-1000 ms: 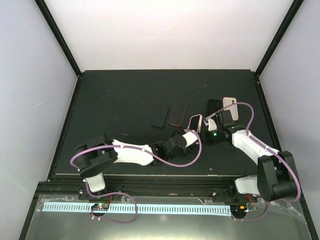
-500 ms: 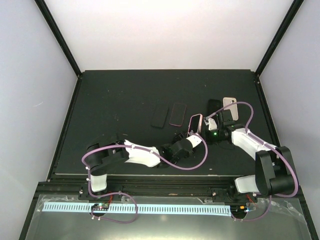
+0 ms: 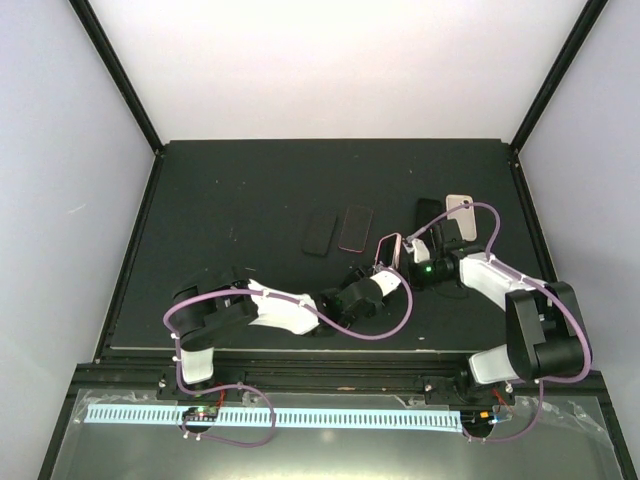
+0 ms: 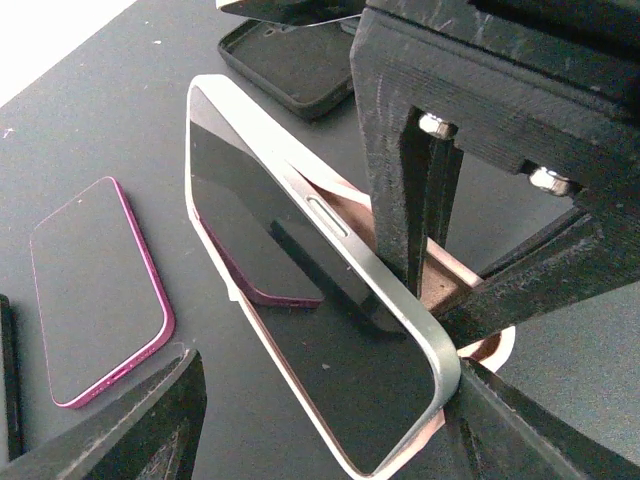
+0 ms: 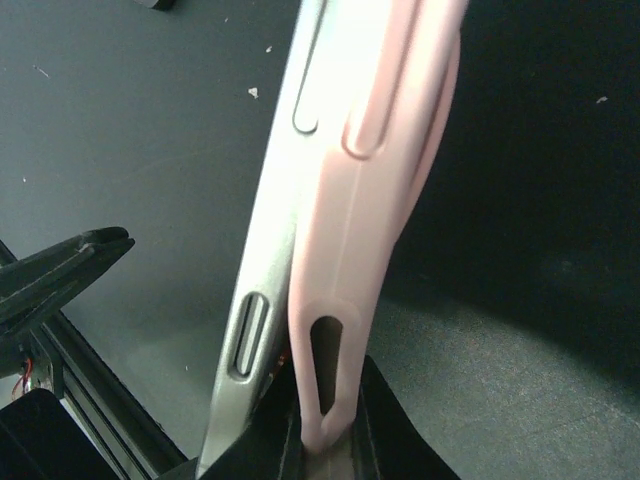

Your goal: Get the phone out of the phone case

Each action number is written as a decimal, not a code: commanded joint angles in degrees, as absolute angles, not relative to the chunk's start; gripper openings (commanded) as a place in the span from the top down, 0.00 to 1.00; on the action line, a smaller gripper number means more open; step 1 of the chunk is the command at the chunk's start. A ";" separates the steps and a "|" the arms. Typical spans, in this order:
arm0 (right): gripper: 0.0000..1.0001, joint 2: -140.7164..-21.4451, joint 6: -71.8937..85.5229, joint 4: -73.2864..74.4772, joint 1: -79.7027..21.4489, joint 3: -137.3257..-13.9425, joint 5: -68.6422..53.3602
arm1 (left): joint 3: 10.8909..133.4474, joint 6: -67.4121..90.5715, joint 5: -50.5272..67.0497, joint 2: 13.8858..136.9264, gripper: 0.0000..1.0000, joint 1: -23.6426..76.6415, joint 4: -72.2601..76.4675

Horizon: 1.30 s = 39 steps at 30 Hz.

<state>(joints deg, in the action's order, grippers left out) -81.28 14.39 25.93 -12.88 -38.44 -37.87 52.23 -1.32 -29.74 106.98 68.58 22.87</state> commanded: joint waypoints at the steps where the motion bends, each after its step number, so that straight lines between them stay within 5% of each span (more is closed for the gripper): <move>1: 0.99 -82.01 11.67 29.58 -13.27 -39.46 -42.96 | 53.82 0.14 -35.96 106.32 0.35 66.42 24.10; 6: 0.99 -83.08 12.90 29.81 -13.27 -39.74 -50.00 | 56.24 -2.04 -43.30 108.96 0.48 67.44 25.01; 11: 0.99 -81.95 14.50 30.18 -13.27 -40.32 -57.43 | 59.22 -4.41 -50.13 112.08 0.50 68.78 24.33; 21: 0.99 -80.88 13.26 32.24 -13.27 -40.94 -59.11 | 60.21 -10.16 -56.17 113.37 0.71 70.52 28.24; 33: 0.99 -77.43 13.25 30.81 -13.27 -39.69 -45.18 | 55.69 -9.35 -56.36 104.73 0.98 71.46 29.11; 39: 0.99 -75.19 13.73 30.12 -13.27 -39.57 -37.49 | 52.21 -4.47 -55.89 98.26 0.98 73.38 27.08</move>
<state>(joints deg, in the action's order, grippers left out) -77.49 15.62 24.45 -13.17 -41.10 -44.64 52.82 -7.94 -49.25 105.16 73.80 25.76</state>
